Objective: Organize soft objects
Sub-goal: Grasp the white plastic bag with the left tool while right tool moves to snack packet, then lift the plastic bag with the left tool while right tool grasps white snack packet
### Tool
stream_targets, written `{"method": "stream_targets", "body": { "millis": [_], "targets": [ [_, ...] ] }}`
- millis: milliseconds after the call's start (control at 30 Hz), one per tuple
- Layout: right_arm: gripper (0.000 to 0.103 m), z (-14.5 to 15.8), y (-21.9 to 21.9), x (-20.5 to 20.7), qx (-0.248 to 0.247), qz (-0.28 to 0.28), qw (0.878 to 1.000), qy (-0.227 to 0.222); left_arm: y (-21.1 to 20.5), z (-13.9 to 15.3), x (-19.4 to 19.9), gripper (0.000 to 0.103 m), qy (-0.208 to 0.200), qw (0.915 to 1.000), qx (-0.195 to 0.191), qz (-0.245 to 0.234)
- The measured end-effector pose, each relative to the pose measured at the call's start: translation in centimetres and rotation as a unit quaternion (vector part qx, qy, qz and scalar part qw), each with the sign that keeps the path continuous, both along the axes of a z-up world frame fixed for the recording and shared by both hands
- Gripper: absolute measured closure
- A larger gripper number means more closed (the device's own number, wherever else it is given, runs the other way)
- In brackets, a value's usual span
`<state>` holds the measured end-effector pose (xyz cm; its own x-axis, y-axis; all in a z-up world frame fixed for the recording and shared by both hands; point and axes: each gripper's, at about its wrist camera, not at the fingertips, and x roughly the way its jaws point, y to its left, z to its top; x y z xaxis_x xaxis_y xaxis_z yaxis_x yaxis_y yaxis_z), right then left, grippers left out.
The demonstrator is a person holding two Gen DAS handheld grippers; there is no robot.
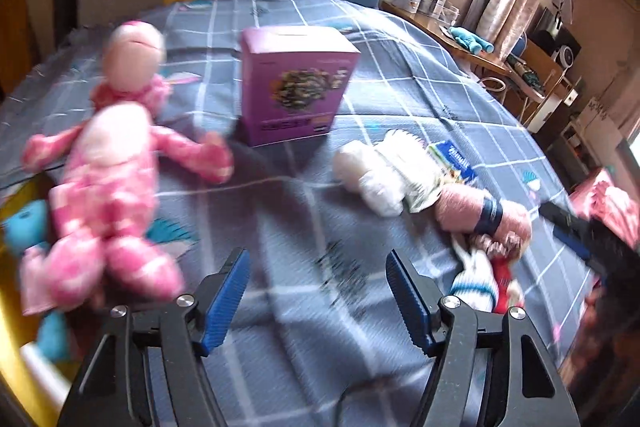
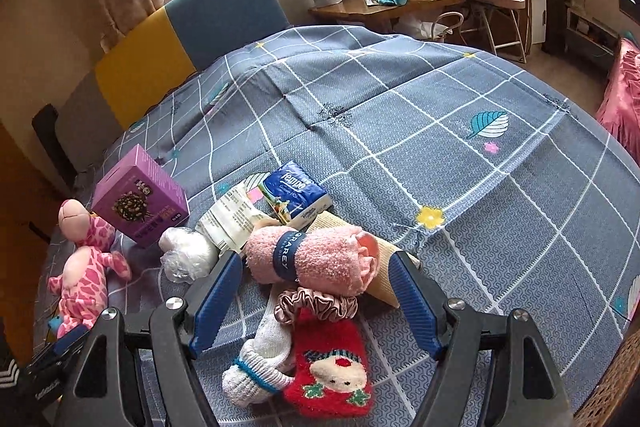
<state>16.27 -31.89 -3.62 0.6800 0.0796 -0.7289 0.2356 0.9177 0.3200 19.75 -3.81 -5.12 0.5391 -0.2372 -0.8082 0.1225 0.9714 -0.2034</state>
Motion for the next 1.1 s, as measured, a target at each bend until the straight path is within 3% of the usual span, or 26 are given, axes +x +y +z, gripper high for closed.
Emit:
{"method": "stream_targets", "body": {
  "millis": [167, 500, 567, 600, 633, 733, 1100],
  "targets": [
    [0.026, -0.3, -0.5, 0.2, 0.023, -0.001, 1.000, 0.007, -2.3, -1.1, 3.8, 0.035, 0.016, 0.9997, -0.021, 0.000],
    [0.026, -0.8, -0.1, 0.7, 0.047, 0.022, 0.999, 0.017, -5.6, -4.0, 9.5, 0.035, 0.030, 0.9994, -0.013, 0.007],
    [0.026, -0.9, -0.1, 0.7, 0.049, 0.023, 0.998, 0.017, -6.2, -4.7, 10.1, 0.043, 0.033, 0.9995, -0.002, 0.004],
    [0.026, -0.9, -0.1, 0.8, 0.050, 0.023, 0.998, 0.017, -6.5, -5.2, 10.3, 0.056, 0.038, 0.9993, 0.003, -0.002],
    [0.026, -1.0, -0.1, 0.8, 0.051, 0.023, 0.998, 0.018, -6.6, -5.6, 10.4, 0.061, 0.043, 0.9990, 0.004, -0.010],
    [0.026, -1.0, -0.1, 0.8, 0.051, 0.024, 0.998, 0.019, -6.3, -5.3, 9.7, 0.070, 0.029, 0.9995, -0.001, -0.015],
    [0.026, -0.6, 0.7, 0.8, 0.040, 0.047, 0.998, 0.009, -1.0, -0.3, 1.8, 0.070, -0.024, 0.9994, -0.014, -0.021]
  ]
}}
